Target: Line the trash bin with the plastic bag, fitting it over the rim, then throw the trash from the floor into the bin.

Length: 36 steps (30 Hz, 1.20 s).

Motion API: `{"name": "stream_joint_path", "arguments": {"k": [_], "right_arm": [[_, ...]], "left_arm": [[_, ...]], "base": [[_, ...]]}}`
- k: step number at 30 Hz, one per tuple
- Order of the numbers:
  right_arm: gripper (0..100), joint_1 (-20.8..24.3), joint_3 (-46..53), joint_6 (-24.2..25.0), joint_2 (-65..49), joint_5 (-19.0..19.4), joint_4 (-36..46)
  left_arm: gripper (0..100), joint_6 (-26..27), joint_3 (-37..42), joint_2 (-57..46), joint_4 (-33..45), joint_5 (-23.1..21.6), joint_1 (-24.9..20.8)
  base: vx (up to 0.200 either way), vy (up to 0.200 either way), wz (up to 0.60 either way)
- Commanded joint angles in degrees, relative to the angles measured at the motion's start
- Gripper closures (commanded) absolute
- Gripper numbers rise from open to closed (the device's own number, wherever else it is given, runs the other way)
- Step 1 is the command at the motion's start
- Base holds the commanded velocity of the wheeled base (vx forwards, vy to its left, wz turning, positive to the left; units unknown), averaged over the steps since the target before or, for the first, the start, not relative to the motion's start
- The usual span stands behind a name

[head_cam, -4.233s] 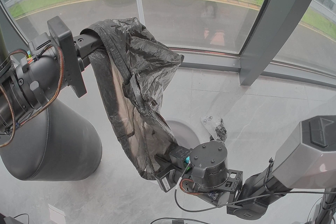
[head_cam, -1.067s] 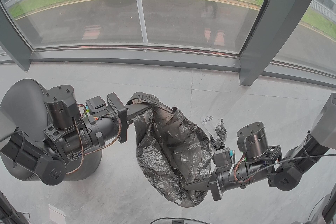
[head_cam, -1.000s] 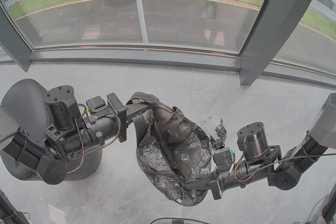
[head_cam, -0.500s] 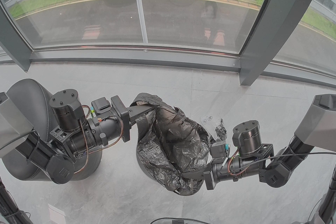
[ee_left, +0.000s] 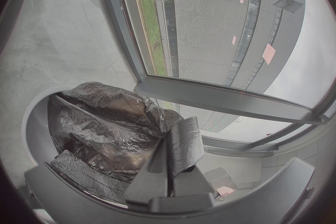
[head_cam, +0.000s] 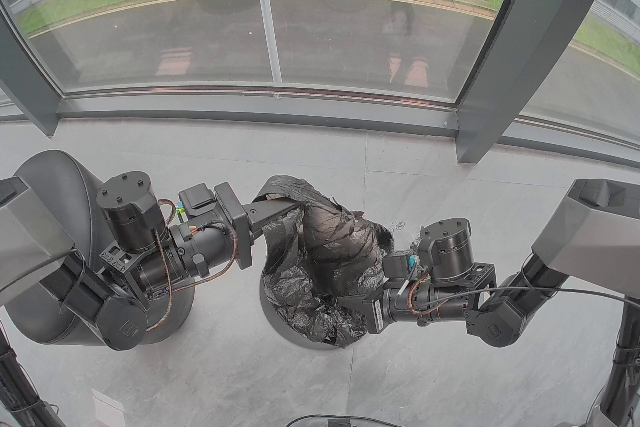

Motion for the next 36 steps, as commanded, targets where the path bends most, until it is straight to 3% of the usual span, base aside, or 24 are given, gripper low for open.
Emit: {"name": "stream_joint_path", "arguments": {"k": [1, 4, 19, 27, 36], "right_arm": [[100, 0.1, -2.2, 0.1, 2.9, -2.3, -0.1], [100, 0.2, -3.1, 0.2, 3.9, -4.0, -0.1], [100, 0.1, -2.7, 0.3, 4.6, -4.3, -2.6], [100, 0.8, 5.0, 0.4, 0.2, -3.7, -4.4], [100, 1.6, 15.1, 0.5, 1.8, -3.7, -16.4]], "left_arm": [[100, 0.0, -0.1, 1.6, -1.4, 0.0, 0.8], [100, 0.0, 0.1, 2.6, -3.3, -0.1, 0.9], [100, 0.0, 0.2, 3.8, -4.4, -0.1, 0.9], [100, 0.0, 3.0, 3.4, -4.5, 0.1, 0.8], [100, 0.0, 5.9, 3.8, -5.1, 0.3, 0.7]], "base": [[0.000, 0.000, 0.00], [0.000, 0.000, 0.00], [0.000, 0.000, 0.00], [0.000, 0.000, 0.00], [0.000, 0.000, 0.00]]}}
